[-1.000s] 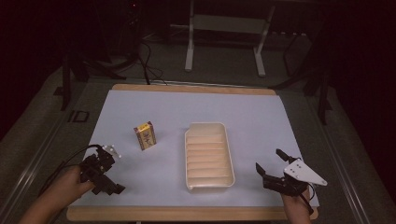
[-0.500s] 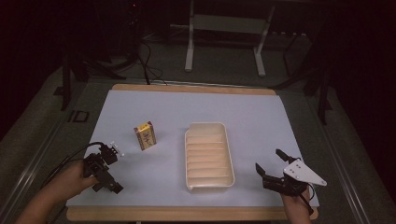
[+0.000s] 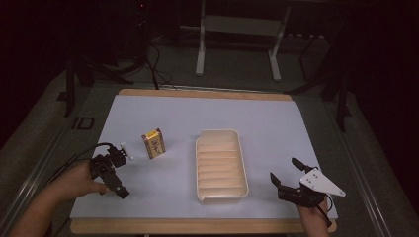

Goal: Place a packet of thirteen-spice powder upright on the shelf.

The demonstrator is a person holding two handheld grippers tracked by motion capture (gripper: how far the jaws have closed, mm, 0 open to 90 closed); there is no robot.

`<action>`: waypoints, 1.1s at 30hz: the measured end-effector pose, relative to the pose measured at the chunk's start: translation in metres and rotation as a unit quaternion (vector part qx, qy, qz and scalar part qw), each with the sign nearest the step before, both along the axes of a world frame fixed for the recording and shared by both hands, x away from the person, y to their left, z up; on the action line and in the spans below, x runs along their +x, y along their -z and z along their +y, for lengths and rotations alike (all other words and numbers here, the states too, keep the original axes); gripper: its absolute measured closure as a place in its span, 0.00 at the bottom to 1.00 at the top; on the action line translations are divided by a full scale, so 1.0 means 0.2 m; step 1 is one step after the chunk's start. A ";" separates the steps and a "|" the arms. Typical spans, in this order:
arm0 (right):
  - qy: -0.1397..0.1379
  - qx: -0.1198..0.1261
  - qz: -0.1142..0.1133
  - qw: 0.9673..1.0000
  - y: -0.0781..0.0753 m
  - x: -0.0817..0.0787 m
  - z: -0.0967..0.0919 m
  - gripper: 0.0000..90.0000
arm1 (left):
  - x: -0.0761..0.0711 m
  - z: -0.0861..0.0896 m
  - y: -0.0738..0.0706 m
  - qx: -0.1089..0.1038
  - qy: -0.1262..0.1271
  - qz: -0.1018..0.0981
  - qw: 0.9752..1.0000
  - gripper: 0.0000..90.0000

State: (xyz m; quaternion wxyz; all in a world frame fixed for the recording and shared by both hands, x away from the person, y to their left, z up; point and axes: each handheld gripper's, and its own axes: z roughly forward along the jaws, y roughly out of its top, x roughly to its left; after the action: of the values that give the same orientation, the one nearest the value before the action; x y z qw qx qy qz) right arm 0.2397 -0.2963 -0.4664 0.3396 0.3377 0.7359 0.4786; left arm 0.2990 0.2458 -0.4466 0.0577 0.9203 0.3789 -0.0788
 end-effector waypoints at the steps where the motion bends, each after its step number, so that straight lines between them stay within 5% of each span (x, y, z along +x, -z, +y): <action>1: 0.000 0.000 0.000 1.000 0.00 0.00 0.00 0.16 | 0.01 0.00 -0.01 0.001 0.000 0.002 1.000 0.01; 13: 0.000 0.001 0.002 1.000 0.00 0.00 0.00 0.16 | 0.11 0.01 -0.07 0.010 -0.010 -0.020 1.000 0.01; 26: -0.003 0.005 0.005 1.000 0.00 0.00 0.00 0.15 | 0.24 -0.06 -0.16 -0.003 0.006 -0.059 0.998 0.01; 33: -0.006 0.005 0.007 1.000 0.00 0.00 0.00 0.16 | 0.29 -0.11 -0.19 0.010 0.017 -0.075 0.997 0.01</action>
State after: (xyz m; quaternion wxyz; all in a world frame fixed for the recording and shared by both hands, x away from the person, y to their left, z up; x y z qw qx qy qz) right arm 0.2404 -0.2966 -0.4669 0.3302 0.3386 0.7376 0.4820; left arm 0.3571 0.2231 -0.4077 0.0757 0.9303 0.3589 -0.0067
